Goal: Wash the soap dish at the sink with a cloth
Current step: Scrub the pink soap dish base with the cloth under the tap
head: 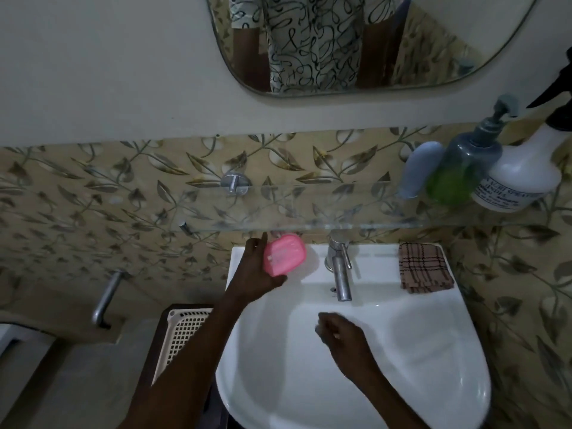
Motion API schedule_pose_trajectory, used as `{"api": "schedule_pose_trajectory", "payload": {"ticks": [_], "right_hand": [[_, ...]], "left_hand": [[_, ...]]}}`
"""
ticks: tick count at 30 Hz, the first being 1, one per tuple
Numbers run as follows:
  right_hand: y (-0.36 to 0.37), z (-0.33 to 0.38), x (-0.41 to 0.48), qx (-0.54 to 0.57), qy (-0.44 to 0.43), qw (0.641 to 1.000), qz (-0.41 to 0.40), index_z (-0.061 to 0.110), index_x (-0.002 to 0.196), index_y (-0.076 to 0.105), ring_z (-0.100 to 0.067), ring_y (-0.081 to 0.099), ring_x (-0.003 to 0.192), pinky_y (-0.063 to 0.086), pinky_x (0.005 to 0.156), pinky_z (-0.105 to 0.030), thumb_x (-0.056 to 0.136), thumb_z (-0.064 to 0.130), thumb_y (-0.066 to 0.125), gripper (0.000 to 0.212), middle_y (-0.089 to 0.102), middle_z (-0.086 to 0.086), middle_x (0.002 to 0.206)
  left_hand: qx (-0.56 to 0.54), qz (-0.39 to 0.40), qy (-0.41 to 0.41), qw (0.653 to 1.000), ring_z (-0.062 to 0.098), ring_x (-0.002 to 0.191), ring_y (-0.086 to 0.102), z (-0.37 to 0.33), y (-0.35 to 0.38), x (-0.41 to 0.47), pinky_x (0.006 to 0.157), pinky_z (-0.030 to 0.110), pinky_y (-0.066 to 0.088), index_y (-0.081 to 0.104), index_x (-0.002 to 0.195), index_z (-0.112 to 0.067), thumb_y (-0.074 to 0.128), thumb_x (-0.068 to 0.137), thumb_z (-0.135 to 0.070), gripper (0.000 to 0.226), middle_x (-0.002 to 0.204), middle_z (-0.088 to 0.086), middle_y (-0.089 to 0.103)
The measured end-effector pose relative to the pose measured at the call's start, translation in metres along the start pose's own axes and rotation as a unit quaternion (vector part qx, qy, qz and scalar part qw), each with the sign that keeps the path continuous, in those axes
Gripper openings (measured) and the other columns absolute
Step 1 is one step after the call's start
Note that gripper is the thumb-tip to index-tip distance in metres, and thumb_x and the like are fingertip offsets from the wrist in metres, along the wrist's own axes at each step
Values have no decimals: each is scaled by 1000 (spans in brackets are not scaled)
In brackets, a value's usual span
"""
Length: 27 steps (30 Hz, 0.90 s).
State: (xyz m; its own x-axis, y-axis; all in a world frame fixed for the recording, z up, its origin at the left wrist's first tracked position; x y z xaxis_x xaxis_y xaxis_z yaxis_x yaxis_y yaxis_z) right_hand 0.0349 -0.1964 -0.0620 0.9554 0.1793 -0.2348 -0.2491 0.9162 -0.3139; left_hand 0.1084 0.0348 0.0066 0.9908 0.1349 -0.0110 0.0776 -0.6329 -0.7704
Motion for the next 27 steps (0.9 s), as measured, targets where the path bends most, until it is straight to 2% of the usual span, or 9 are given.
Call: {"api": "schedule_pose_trajectory", "payload": {"ticks": [4,7,9,12,16,19,23,25,27], "right_hand": [[6,34,16,273,77,958,-41,12,89,71,-23,71,77,60,75,-33,99,17,54,20,72,-13,82],[-9,31,21,234,101,965,-66,13,79,73,-27,68,64,57,57,-29,98,17,56,25,70,-15,69],[-15,20,19,220,107,968,-60,11,73,72,-23,64,55,52,48,-24,96,15,58,27,67,-11,59],[-28,7,14,230,127,963,-54,-4,78,71,-24,62,59,52,54,-30,95,15,60,28,65,-14,63],[-32,-4,6,256,159,953,-9,-7,95,70,-26,65,67,55,58,-30,96,12,57,23,68,-18,77],[-33,-5,1,248,153,956,23,3,87,70,-18,61,59,54,55,-25,95,13,58,18,64,-13,70],[-47,-12,11,106,118,986,51,-5,75,67,-22,65,65,57,61,-35,89,30,66,37,68,-19,74],[-91,-10,31,-46,62,996,-46,-6,77,72,-23,67,75,57,72,-40,87,24,70,31,72,-25,82],[-153,-2,47,-182,5,963,-197,-5,89,72,-29,65,97,51,90,-39,88,13,68,19,69,-25,96]], "left_hand": [[-82,-25,12,996,21,121,43,-18,19,-65,100,24,37,23,154,-1,91,59,-18,118,126,12,41],[-156,-3,-49,987,11,116,44,-15,39,-99,95,18,39,28,151,-14,98,53,-23,121,124,-1,40],[-225,27,-111,968,11,111,52,-8,52,-116,87,16,45,40,141,-23,96,46,-47,113,126,-2,49],[-448,61,-214,866,31,111,68,-3,70,-132,91,35,58,68,119,-13,67,80,-60,61,123,15,70],[-624,177,-338,682,45,122,59,-5,121,-150,109,60,40,62,127,9,43,97,-46,65,132,32,61],[-694,248,-371,565,49,117,61,-28,160,-157,102,64,44,61,128,7,40,92,-57,77,136,34,56],[-725,261,-369,520,51,110,65,-26,184,-160,97,64,48,63,126,7,30,97,-64,83,131,35,60],[-732,263,-365,512,45,115,64,-25,182,-159,103,58,43,52,135,2,21,95,-68,87,135,31,58],[-735,240,-358,524,44,108,68,-17,181,-156,96,57,49,56,133,2,27,91,-73,91,132,31,60]]}}
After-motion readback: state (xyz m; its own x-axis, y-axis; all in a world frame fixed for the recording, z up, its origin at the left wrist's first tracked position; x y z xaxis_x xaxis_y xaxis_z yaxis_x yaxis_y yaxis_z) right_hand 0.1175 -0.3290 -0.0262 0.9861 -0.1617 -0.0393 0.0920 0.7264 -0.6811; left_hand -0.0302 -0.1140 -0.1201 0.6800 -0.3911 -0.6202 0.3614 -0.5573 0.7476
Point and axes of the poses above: each hand's wrist, its own x-axis towards the middle knuckle, its own y-axis out of the palm, z = x × y, the point moved 10 cm from there along x, towards the middle knuckle
